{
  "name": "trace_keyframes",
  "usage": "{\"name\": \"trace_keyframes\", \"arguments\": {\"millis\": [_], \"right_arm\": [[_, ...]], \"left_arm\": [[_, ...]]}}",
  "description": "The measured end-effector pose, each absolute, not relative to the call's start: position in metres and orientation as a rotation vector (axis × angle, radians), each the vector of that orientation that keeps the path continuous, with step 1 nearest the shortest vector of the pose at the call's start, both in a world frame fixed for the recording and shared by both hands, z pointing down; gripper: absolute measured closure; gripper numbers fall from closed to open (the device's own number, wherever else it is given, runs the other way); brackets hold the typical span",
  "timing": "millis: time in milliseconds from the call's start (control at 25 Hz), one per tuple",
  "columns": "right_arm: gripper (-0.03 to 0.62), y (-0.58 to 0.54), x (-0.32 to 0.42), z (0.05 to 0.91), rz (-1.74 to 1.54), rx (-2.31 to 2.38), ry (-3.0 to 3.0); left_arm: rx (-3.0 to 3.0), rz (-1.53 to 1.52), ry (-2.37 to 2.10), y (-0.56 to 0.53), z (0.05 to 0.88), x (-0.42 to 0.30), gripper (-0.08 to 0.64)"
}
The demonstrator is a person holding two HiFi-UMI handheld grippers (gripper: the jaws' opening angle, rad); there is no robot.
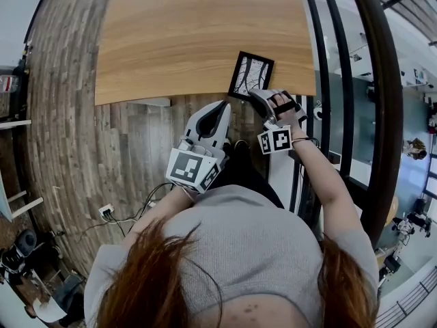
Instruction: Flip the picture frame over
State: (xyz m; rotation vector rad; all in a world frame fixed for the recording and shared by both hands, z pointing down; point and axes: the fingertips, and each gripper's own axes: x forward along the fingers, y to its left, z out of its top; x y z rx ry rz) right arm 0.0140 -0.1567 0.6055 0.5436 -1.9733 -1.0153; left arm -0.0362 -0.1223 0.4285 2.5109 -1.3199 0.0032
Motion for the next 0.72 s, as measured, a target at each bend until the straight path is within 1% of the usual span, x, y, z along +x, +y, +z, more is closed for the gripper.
{"name": "trace_keyframes", "arguments": {"millis": [200,240,280,320,400,560,720], "right_arm": [[0.454,-0.157,0.01,0.604,-0.931,0.54,-1.978],[0.432,-0.155,0.009,0.603,-0.915,0.541,-1.989],[0.389,-0.154,0.009,0.602,-0.9,0.545,-2.001],[0.36,-0.153,0.008,0.601,-0.884,0.548,-2.012],[0.338,-0.152,0.007,0.598,-0.859,0.556,-2.024],[0.333,-0.146,0.013,0.579,-0.833,0.625,-2.051],[0.333,-0.148,0.025,0.531,-0.782,0.784,-2.099]], "left_arm": [[2.517,0.008,-1.32,-0.123,0.427,-0.036,0.554],[2.515,0.01,-1.321,-0.122,0.427,-0.037,0.554],[2.513,0.012,-1.321,-0.122,0.428,-0.037,0.554],[2.51,0.013,-1.32,-0.122,0.429,-0.037,0.554],[2.502,0.014,-1.323,-0.122,0.431,-0.038,0.554],[2.493,-0.001,-1.344,-0.125,0.43,-0.041,0.554],[2.5,-0.022,-1.366,-0.13,0.423,-0.045,0.554]]}}
